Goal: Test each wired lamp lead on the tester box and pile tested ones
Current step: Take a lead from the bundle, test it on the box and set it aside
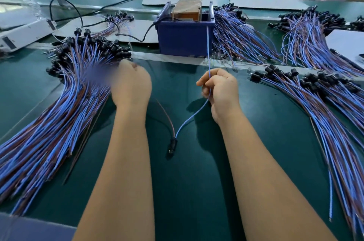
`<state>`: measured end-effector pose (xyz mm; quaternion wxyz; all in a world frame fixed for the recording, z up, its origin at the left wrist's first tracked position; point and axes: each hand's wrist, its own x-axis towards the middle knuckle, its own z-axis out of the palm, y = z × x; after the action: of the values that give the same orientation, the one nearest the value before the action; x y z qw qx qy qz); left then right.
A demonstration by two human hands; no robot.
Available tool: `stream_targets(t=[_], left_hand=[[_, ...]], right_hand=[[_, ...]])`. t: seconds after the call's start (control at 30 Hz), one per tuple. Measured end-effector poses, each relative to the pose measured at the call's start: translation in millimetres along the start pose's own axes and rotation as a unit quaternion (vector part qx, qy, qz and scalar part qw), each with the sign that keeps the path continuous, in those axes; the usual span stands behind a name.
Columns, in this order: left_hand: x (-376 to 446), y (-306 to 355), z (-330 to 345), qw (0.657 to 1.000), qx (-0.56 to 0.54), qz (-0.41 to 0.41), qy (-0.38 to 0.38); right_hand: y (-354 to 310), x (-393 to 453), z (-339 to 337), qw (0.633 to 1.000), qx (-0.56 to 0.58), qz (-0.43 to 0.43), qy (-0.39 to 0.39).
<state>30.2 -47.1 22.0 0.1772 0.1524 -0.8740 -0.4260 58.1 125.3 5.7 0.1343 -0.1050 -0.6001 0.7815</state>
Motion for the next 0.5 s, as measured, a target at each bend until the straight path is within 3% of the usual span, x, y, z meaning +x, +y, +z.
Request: stream_targets(t=[0.1,0.2,0.37,0.5], left_hand=[[-5.9,25.1,23.0,0.984,-0.172,-0.019,-0.034],[-15.3,37.4,44.9,0.96,-0.275,-0.028,-0.04],[-8.9,20.8,62.0,0.952,-0.298,-0.002,-0.066],[13.3,14.1,62.1,0.95,-0.296,-0.008,-0.096]], right_hand=[[-1.1,-3.0,-0.7,1.0,-0.02,-0.014,0.009],[-1.3,-5.0,-0.9,0.998,-0.046,-0.042,0.003],[-0.2,-4.1,3.3,0.99,-0.094,-0.101,0.0],[-1.8,15.8,6.1,0.981,-0.155,-0.105,0.055]])
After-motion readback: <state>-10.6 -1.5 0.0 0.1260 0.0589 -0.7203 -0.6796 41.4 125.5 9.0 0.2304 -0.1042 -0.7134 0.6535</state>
